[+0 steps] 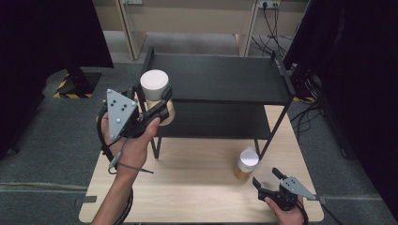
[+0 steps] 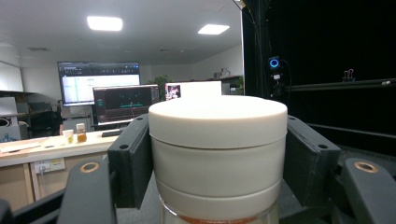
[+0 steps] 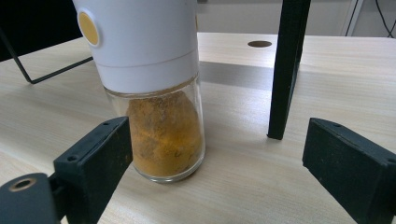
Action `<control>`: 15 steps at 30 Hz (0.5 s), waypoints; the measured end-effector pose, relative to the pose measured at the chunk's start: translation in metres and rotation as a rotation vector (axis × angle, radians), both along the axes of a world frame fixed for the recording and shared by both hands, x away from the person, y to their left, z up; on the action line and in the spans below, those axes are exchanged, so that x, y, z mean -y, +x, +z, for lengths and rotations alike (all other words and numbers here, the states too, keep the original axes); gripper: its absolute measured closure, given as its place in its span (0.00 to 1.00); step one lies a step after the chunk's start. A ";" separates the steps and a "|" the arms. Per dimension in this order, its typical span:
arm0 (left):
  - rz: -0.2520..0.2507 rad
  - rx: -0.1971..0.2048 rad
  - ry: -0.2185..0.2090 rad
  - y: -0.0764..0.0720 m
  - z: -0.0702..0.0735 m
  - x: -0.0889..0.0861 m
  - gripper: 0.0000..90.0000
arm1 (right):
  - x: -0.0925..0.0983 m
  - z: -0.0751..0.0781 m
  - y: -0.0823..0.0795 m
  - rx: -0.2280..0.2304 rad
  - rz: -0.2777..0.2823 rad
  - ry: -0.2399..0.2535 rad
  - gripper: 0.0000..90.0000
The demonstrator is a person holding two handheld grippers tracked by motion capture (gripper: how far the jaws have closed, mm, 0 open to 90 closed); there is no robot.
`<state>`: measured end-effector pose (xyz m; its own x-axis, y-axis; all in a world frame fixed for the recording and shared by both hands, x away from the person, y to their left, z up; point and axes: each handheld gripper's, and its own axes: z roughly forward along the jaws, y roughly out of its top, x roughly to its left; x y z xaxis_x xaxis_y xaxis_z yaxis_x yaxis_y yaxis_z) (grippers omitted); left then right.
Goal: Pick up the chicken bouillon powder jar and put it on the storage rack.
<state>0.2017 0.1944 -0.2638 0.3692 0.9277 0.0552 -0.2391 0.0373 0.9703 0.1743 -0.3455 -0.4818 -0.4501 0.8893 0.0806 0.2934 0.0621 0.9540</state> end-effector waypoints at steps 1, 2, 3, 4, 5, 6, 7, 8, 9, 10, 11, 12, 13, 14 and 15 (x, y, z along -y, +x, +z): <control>0.001 0.002 -0.001 0.000 0.001 0.001 0.37 | 0.000 0.000 0.000 0.000 0.000 0.000 0.10; 0.001 0.004 0.000 0.001 0.003 0.001 0.37 | 0.000 0.000 0.000 0.000 0.000 0.000 0.10; 0.002 0.004 0.000 0.001 0.005 0.001 0.37 | 0.000 0.000 0.000 0.000 0.000 0.000 0.10; 0.003 0.005 -0.001 0.002 0.006 0.002 0.37 | 0.000 0.000 0.000 0.000 0.000 0.000 0.10; 0.005 0.006 -0.001 0.003 0.007 0.002 0.37 | 0.000 0.000 0.000 0.000 -0.001 0.001 0.10; 0.005 0.005 -0.001 0.004 0.009 0.002 0.37 | 0.000 0.000 0.000 0.000 -0.001 0.001 0.10; 0.006 0.006 -0.007 0.004 0.009 0.002 0.37 | 0.000 0.000 0.000 0.000 0.000 0.001 0.10; 0.006 0.005 -0.009 0.005 0.010 0.002 0.37 | 0.000 0.000 0.000 0.000 -0.001 0.000 0.10; 0.004 0.002 -0.013 0.006 0.012 0.002 0.37 | 0.000 0.000 0.000 0.000 -0.001 0.000 0.10; 0.004 0.000 -0.013 0.007 0.013 0.002 0.37 | 0.000 0.000 0.000 0.000 -0.001 0.000 0.10; 0.004 -0.001 -0.015 0.008 0.014 0.002 0.37 | 0.000 0.000 0.000 0.000 -0.001 0.000 0.10; 0.006 0.000 -0.014 0.009 0.015 0.002 0.37 | 0.000 0.000 0.000 -0.001 -0.001 0.000 0.10; 0.007 0.001 -0.015 0.010 0.016 0.002 0.37 | 0.000 0.000 0.000 -0.001 -0.001 0.000 0.10; 0.008 0.000 -0.015 0.010 0.017 0.002 0.37 | 0.000 0.000 0.000 -0.001 -0.001 0.000 0.10; 0.008 0.000 -0.017 0.011 0.018 0.002 0.37 | 0.000 0.000 0.000 -0.002 -0.001 0.000 0.10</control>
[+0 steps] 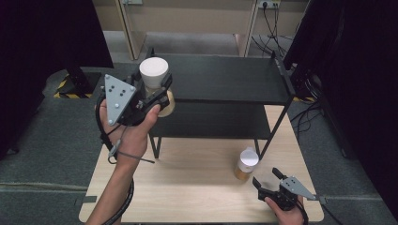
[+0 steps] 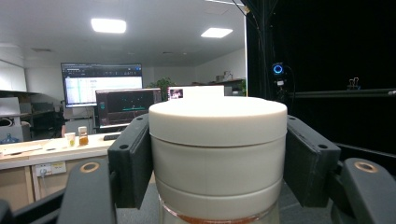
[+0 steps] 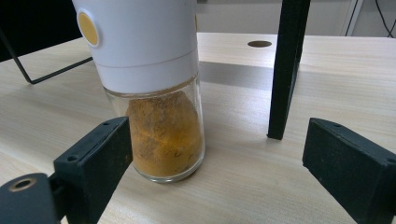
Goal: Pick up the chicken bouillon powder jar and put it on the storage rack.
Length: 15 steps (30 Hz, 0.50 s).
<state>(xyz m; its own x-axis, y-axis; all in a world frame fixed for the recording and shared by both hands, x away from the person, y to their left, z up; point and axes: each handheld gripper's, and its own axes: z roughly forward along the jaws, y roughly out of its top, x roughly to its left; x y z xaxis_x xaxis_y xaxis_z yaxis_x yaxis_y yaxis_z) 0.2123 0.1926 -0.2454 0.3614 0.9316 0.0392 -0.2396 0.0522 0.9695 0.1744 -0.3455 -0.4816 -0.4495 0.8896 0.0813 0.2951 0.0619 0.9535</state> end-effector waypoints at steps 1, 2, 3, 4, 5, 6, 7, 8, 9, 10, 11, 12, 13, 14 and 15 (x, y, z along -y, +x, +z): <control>-0.001 0.001 -0.001 0.001 0.001 0.000 0.37 | 0.000 0.000 0.000 -0.001 0.000 0.000 0.10; 0.000 0.000 -0.003 0.001 0.002 0.000 0.37 | 0.000 0.000 0.000 -0.001 0.000 0.000 0.10; -0.001 0.000 -0.003 0.001 0.003 0.000 0.37 | 0.000 0.000 0.000 -0.001 0.000 0.001 0.10; -0.001 0.001 -0.003 0.002 0.004 0.000 0.37 | 0.000 0.000 0.000 -0.002 0.000 0.001 0.10; -0.002 0.001 -0.004 0.002 0.005 0.001 0.37 | 0.000 0.000 0.000 -0.001 0.000 0.002 0.10; 0.000 0.003 -0.006 0.003 0.006 0.001 0.37 | 0.000 0.000 0.000 -0.001 0.000 0.002 0.10; 0.000 0.004 -0.009 0.003 0.007 0.001 0.37 | 0.000 0.000 0.000 -0.001 0.000 0.001 0.10; 0.000 0.002 -0.008 0.003 0.008 0.001 0.37 | 0.000 0.000 0.000 0.000 -0.001 0.002 0.10; 0.001 0.003 -0.010 0.004 0.009 0.001 0.37 | 0.000 0.000 0.000 0.000 0.000 0.002 0.10; 0.003 0.001 -0.008 0.005 0.010 0.002 0.37 | 0.000 0.000 0.000 0.000 -0.001 0.003 0.10; 0.004 0.001 -0.008 0.005 0.010 0.002 0.37 | 0.000 0.000 0.000 -0.001 -0.001 0.003 0.10; 0.004 0.001 -0.009 0.006 0.011 0.002 0.37 | 0.000 0.000 0.000 -0.001 0.000 0.003 0.10; 0.004 0.000 -0.007 0.007 0.012 0.002 0.37 | 0.000 0.000 0.000 -0.001 0.000 0.003 0.10; 0.004 0.001 -0.009 0.007 0.013 0.003 0.37 | 0.000 0.000 0.000 -0.001 0.000 0.003 0.10; 0.005 0.002 -0.009 0.008 0.013 0.003 0.37 | 0.000 0.000 0.000 -0.001 0.000 0.003 0.10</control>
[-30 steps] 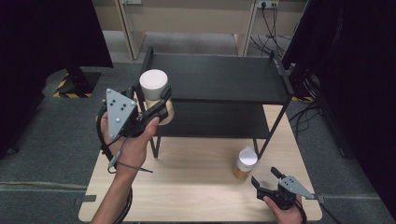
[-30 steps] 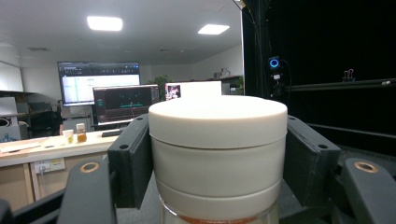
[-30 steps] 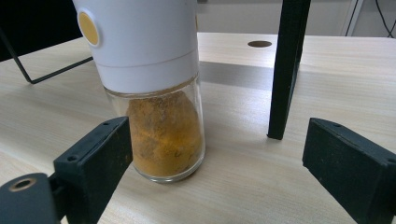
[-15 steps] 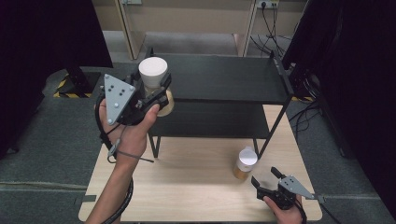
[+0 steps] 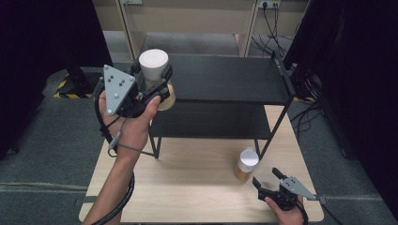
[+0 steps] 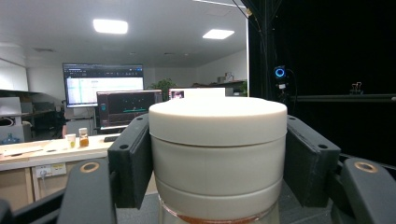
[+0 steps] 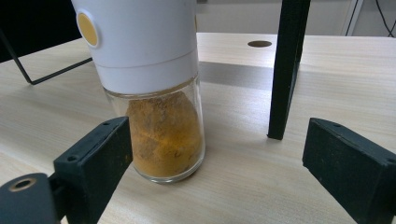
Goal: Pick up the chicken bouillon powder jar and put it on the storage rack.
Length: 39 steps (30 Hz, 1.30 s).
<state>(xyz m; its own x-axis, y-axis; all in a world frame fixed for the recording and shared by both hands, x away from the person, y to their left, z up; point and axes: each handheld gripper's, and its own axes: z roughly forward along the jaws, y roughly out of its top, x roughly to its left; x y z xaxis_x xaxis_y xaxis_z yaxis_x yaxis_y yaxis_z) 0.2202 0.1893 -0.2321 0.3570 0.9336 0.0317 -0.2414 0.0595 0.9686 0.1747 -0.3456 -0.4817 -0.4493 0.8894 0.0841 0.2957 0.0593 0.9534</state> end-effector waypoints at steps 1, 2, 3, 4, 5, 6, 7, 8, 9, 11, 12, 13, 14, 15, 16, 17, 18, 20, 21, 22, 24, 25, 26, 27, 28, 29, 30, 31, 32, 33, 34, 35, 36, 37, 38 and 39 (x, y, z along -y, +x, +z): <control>0.000 -0.001 0.002 0.001 0.001 0.000 0.37 | 0.000 0.000 0.000 0.000 0.000 0.000 0.10; -0.001 0.000 -0.002 0.002 0.001 0.001 0.37 | 0.000 0.000 0.000 0.000 0.001 0.000 0.10; 0.000 0.001 -0.004 0.003 0.002 0.001 0.37 | 0.000 0.000 0.000 0.000 0.000 0.000 0.10; 0.002 0.000 -0.005 0.004 0.003 0.001 0.37 | 0.000 0.000 0.000 0.000 0.000 0.001 0.10; 0.004 0.000 -0.006 0.005 0.003 0.002 0.37 | 0.000 0.000 0.000 0.001 0.000 0.001 0.10; 0.006 -0.001 -0.006 0.006 0.004 0.002 0.37 | 0.000 0.000 0.000 0.001 0.000 0.001 0.10; 0.008 -0.003 -0.004 0.008 0.004 0.003 0.37 | 0.000 0.000 0.000 0.001 0.000 0.002 0.10; 0.010 -0.005 -0.003 0.009 0.005 0.003 0.37 | 0.000 0.000 0.000 0.001 0.000 0.002 0.10; 0.013 -0.007 -0.002 0.010 0.005 0.004 0.37 | 0.001 0.000 0.000 0.000 0.001 0.002 0.10; 0.022 -0.008 -0.004 0.013 0.005 0.005 0.37 | 0.001 0.000 0.000 0.000 0.001 0.004 0.10; 0.026 -0.009 -0.006 0.015 0.005 0.006 0.37 | 0.001 0.000 0.000 0.000 0.001 0.005 0.10; 0.029 -0.012 -0.007 0.017 0.005 0.006 0.37 | 0.001 0.000 0.000 0.000 0.001 0.005 0.10; 0.032 -0.016 -0.004 0.019 0.006 0.006 0.37 | 0.001 -0.001 0.000 0.002 0.001 0.004 0.10; 0.032 -0.024 -0.005 0.021 0.007 0.005 0.37 | 0.001 -0.001 0.000 0.002 0.001 0.004 0.10; 0.030 -0.030 -0.015 0.023 0.007 0.005 0.37 | 0.001 -0.001 0.000 0.001 0.001 0.005 0.10; 0.033 -0.034 -0.018 0.025 0.006 0.004 0.37 | 0.001 -0.001 0.000 0.001 0.001 0.005 0.10; 0.038 -0.036 -0.016 0.027 0.006 0.005 0.37 | 0.001 -0.001 0.000 0.001 0.002 0.007 0.10; 0.053 -0.042 -0.006 0.030 0.007 0.006 0.37 | 0.001 -0.001 0.000 0.000 0.001 0.008 0.10; 0.058 -0.043 -0.004 0.032 0.007 0.007 0.37 | 0.001 -0.001 0.000 0.000 0.001 0.008 0.10; 0.062 -0.045 -0.005 0.034 0.007 0.007 0.37 | 0.001 -0.001 0.000 0.000 0.001 0.008 0.10; 0.072 -0.043 -0.005 0.037 0.006 0.008 0.37 | 0.001 -0.001 0.000 0.001 0.002 0.008 0.10; 0.079 -0.042 0.000 0.039 0.007 0.009 0.37 | 0.001 -0.001 0.000 0.000 0.003 0.008 0.10; 0.083 -0.043 0.003 0.040 0.007 0.010 0.37 | 0.002 -0.001 0.000 0.000 0.003 0.009 0.10; 0.086 -0.043 0.002 0.041 0.007 0.010 0.37 | 0.002 -0.001 0.000 0.000 0.003 0.009 0.10; 0.089 -0.045 0.001 0.043 0.007 0.011 0.37 | 0.002 -0.001 0.000 0.000 0.003 0.009 0.10; 0.093 -0.046 0.002 0.044 0.006 0.012 0.37 | 0.002 -0.001 0.000 0.001 0.003 0.009 0.10; 0.094 -0.049 0.005 0.045 0.006 0.012 0.37 | 0.002 -0.001 0.000 0.000 0.003 0.009 0.10; 0.095 -0.049 0.004 0.046 0.006 0.013 0.37 | 0.002 -0.001 0.000 0.000 0.004 0.009 0.10; 0.097 -0.054 0.004 0.047 0.006 0.013 0.37 | 0.002 -0.001 0.000 0.000 0.004 0.010 0.10; 0.096 -0.053 0.001 0.048 0.004 0.014 0.37 | 0.002 -0.001 0.000 0.000 0.004 0.010 0.10; 0.095 -0.052 0.001 0.049 0.004 0.014 0.37 | 0.002 -0.001 0.000 0.001 0.005 0.010 0.10; 0.096 -0.048 0.001 0.050 0.003 0.014 0.37 | 0.002 -0.001 0.000 0.001 0.005 0.009 0.10; 0.097 -0.049 0.005 0.050 0.003 0.015 0.37 | 0.002 -0.001 0.000 0.001 0.005 0.009 0.10; 0.098 -0.047 0.008 0.050 0.003 0.015 0.37 | 0.002 -0.001 0.000 0.000 0.005 0.010 0.10; 0.099 -0.047 0.008 0.050 0.003 0.016 0.37 | 0.002 -0.001 0.000 0.000 0.005 0.009 0.10; 0.100 -0.048 0.008 0.050 0.003 0.016 0.37 | 0.002 -0.001 0.001 0.000 0.006 0.010 0.10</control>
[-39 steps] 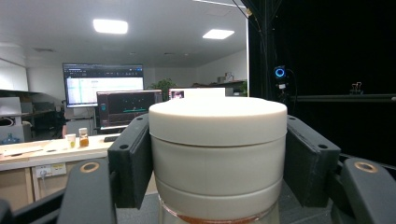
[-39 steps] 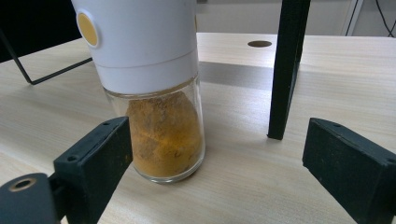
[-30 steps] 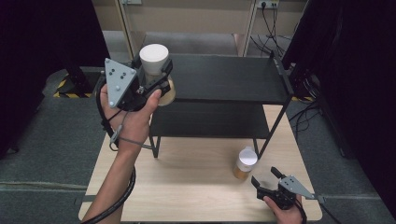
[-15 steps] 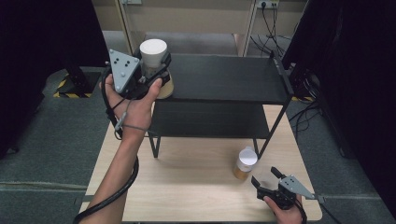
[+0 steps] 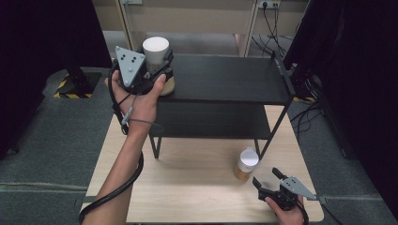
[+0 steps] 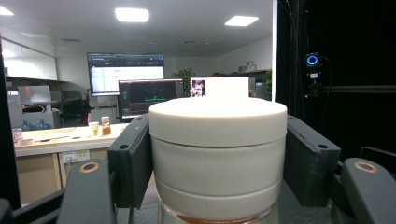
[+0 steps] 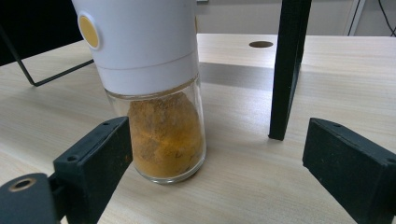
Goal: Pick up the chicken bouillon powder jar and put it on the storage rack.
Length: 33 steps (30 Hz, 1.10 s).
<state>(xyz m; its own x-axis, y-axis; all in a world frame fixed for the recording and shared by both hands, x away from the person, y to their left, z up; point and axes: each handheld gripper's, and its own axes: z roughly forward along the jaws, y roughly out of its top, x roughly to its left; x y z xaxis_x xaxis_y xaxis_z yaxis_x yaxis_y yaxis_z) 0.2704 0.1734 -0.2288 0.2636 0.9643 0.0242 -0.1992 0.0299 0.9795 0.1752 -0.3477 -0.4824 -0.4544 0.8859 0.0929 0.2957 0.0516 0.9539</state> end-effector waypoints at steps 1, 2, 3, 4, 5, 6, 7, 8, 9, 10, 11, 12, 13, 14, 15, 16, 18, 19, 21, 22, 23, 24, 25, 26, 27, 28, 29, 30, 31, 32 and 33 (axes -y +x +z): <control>-0.001 -0.002 0.005 0.000 0.001 0.000 0.37 | 0.000 0.000 0.000 0.000 0.000 0.000 0.10; 0.000 -0.007 0.015 -0.001 0.002 0.000 0.37 | 0.000 0.000 0.000 0.000 0.000 -0.002 0.10; 0.002 -0.010 0.026 -0.001 0.004 0.000 0.37 | 0.000 0.000 0.000 0.001 0.000 -0.002 0.10; 0.001 -0.013 0.027 -0.001 0.005 -0.001 0.37 | 0.000 0.000 0.000 0.001 0.001 -0.002 0.10; 0.003 -0.014 0.029 -0.001 0.006 -0.001 0.37 | 0.000 0.000 0.000 0.000 0.001 -0.003 0.10; 0.009 -0.012 0.039 -0.002 0.006 0.000 0.36 | 0.000 0.000 0.000 0.000 0.001 -0.003 0.10; 0.012 -0.008 0.043 -0.002 0.006 0.000 0.34 | 0.000 0.000 0.000 0.000 0.001 -0.004 0.10; 0.014 -0.005 0.043 -0.002 0.007 0.000 0.32 | -0.001 0.000 0.000 0.001 0.002 -0.005 0.09; 0.019 -0.007 0.047 -0.003 0.008 0.001 0.28 | -0.001 0.000 0.000 0.002 0.002 -0.005 0.09; 0.021 -0.006 0.049 -0.004 0.009 0.001 0.25 | 0.000 0.000 0.000 0.001 0.002 -0.004 0.09; 0.016 -0.007 0.053 -0.004 0.009 0.001 0.21 | 0.000 0.000 0.000 0.001 0.001 -0.002 0.09; 0.016 -0.015 0.056 -0.006 0.011 0.001 0.19 | 0.000 0.000 0.000 0.000 0.001 -0.002 0.09; 0.022 -0.020 0.060 -0.007 0.011 0.002 0.17 | 0.000 0.000 0.000 -0.001 0.001 -0.002 0.09; 0.022 -0.020 0.057 -0.008 0.011 0.002 0.16 | 0.000 0.000 0.000 -0.001 0.001 -0.003 0.09; 0.019 -0.016 0.050 -0.009 0.010 0.001 0.16 | 0.000 0.000 0.000 0.000 0.001 -0.004 0.09; 0.019 -0.012 0.045 -0.012 0.009 0.000 0.16 | -0.001 0.000 0.000 0.001 0.002 -0.005 0.09; 0.022 -0.007 0.042 -0.015 0.007 0.000 0.16 | -0.001 0.000 0.000 0.002 0.001 -0.005 0.09; 0.020 -0.005 0.039 -0.017 0.006 -0.001 0.16 | -0.001 0.000 0.000 0.001 0.001 -0.006 0.09; 0.011 -0.013 0.037 -0.020 0.005 -0.002 0.16 | -0.001 0.000 0.000 0.001 0.002 -0.008 0.09; 0.011 -0.016 0.035 -0.022 0.005 -0.002 0.16 | -0.001 0.001 0.000 0.000 0.002 -0.008 0.09; 0.012 -0.015 0.035 -0.023 0.004 -0.002 0.16 | -0.001 0.001 0.000 -0.001 0.002 -0.008 0.09; 0.011 -0.014 0.032 -0.024 0.003 -0.003 0.16 | -0.001 0.001 0.000 0.000 0.001 -0.008 0.09; 0.009 -0.014 0.024 -0.026 0.002 -0.003 0.16 | -0.001 0.000 0.000 0.001 0.001 -0.009 0.09; 0.010 -0.013 0.022 -0.028 0.001 -0.003 0.16 | -0.001 0.000 0.000 0.001 0.000 -0.008 0.09; 0.011 -0.010 0.020 -0.030 0.000 -0.004 0.16 | -0.001 0.000 0.000 0.002 0.000 -0.009 0.09; 0.006 -0.006 0.017 -0.031 -0.001 -0.005 0.16 | -0.001 0.000 0.000 0.003 0.000 -0.010 0.09; 0.004 -0.004 0.015 -0.033 -0.002 -0.005 0.16 | -0.002 0.000 -0.001 0.003 -0.001 -0.010 0.09; 0.005 -0.004 0.015 -0.035 -0.003 -0.006 0.16 | -0.002 0.000 0.000 0.003 -0.001 -0.011 0.09; 0.003 -0.002 0.013 -0.036 -0.005 -0.006 0.16 | -0.002 0.001 0.000 0.002 -0.002 -0.010 0.09; -0.001 -0.001 0.014 -0.038 -0.006 -0.007 0.16 | -0.002 0.000 -0.001 0.002 -0.003 -0.009 0.09; -0.004 -0.002 0.018 -0.039 -0.007 -0.007 0.16 | -0.002 0.000 -0.001 0.002 -0.003 -0.009 0.09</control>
